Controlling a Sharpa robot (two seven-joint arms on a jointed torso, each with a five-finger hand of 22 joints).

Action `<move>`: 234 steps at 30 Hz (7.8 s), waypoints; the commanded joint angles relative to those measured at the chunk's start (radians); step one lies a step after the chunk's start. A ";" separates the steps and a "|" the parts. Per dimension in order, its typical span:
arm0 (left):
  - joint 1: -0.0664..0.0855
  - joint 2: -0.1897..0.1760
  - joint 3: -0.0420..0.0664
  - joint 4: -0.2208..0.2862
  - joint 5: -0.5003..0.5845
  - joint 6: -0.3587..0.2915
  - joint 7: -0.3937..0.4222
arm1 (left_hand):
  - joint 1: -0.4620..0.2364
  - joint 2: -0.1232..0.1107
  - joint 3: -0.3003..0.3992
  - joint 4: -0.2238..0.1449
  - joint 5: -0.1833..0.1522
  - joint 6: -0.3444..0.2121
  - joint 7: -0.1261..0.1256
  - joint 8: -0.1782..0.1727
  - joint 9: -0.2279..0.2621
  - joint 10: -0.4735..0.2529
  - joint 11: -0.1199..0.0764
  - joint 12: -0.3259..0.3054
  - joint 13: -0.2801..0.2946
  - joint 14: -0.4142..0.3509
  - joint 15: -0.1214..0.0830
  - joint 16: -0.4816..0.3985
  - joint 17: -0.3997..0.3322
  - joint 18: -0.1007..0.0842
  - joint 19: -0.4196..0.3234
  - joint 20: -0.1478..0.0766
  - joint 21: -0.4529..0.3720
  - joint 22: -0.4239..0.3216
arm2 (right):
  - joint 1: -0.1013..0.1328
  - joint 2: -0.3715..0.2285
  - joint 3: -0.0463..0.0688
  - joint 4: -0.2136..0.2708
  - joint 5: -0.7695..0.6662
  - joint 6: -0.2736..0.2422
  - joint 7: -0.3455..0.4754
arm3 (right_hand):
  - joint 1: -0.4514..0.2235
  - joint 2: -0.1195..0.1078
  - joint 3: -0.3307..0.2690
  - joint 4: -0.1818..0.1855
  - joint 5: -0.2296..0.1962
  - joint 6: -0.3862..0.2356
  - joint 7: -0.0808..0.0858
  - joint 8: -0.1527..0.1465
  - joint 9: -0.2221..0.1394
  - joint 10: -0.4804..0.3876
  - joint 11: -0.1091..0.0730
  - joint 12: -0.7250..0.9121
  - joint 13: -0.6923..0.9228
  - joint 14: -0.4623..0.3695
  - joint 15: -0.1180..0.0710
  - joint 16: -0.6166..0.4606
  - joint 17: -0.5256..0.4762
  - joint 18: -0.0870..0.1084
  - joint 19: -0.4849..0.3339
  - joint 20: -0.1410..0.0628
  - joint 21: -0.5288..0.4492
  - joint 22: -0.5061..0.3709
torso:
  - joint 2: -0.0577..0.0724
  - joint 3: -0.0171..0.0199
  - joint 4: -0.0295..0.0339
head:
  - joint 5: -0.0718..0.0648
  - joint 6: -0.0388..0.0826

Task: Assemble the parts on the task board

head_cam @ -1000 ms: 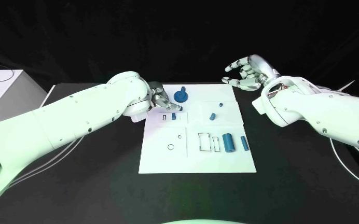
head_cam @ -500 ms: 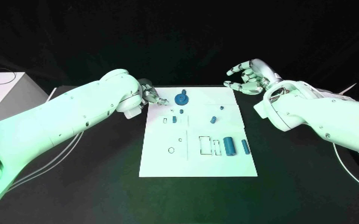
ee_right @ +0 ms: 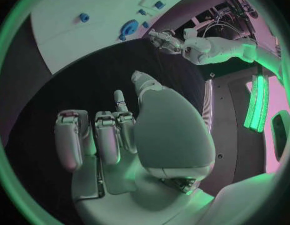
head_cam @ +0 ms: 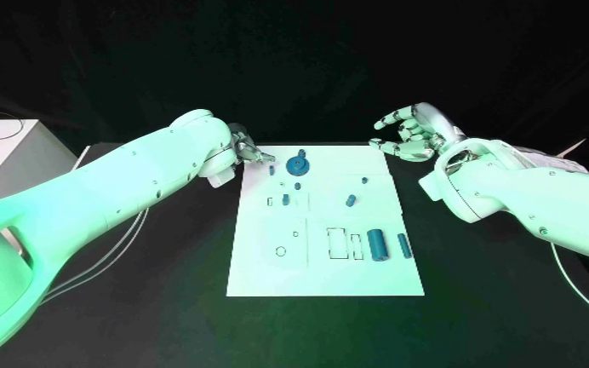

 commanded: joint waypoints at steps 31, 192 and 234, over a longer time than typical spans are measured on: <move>0.004 0.048 -0.006 -0.064 0.005 0.039 0.025 | -0.004 0.005 -0.002 -0.002 0.004 0.011 0.001 0.000 -0.004 0.001 0.002 0.007 0.004 0.099 0.009 0.007 0.250 0.008 0.005 0.009 0.000 0.008 | 0.002 0.004 0.004 0.001 -0.019 -0.001 0.003 | -0.013 0.001 0.000 0.003 0.008 -0.011 0.000 0.004 0.001 0.036 -0.003 -0.003 0.204 0.099 -0.005 -0.003 0.245 0.008 0.068 -0.005 -0.002 0.193 | 0.021 -0.0010 -0.0048 | 0.001 0.001; -0.044 -0.181 -0.130 0.385 -0.002 -0.125 0.030 | -0.015 -0.122 0.698 -0.254 0.254 0.043 -0.021 0.139 0.059 0.082 -0.026 0.075 0.051 0.104 -0.018 0.015 0.263 -0.012 0.065 -0.010 0.055 0.121 | -0.006 0.008 0.003 -0.024 -0.031 0.005 0.003 | -0.024 0.004 0.002 0.003 0.016 -0.012 0.000 0.008 0.003 0.039 -0.004 0.000 0.206 0.099 -0.005 -0.004 0.245 0.008 0.069 -0.005 -0.001 0.194 | -0.009 0.0010 0.0162 | 0.011 -0.039; -0.045 -0.162 -0.141 0.354 -0.049 -0.065 0.024 | -0.014 -0.121 0.701 -0.259 0.252 0.044 -0.022 0.136 0.057 0.078 -0.027 0.068 0.042 0.104 -0.018 0.015 0.263 -0.011 0.063 -0.011 0.053 0.117 | -0.006 0.007 0.003 -0.022 -0.031 0.006 0.004 | -0.027 0.004 0.004 0.002 0.020 -0.013 0.000 0.009 0.003 0.039 -0.004 -0.001 0.206 0.099 -0.005 -0.004 0.244 0.008 0.069 -0.005 -0.002 0.193 | -0.009 0.0007 0.0170 | 0.010 -0.058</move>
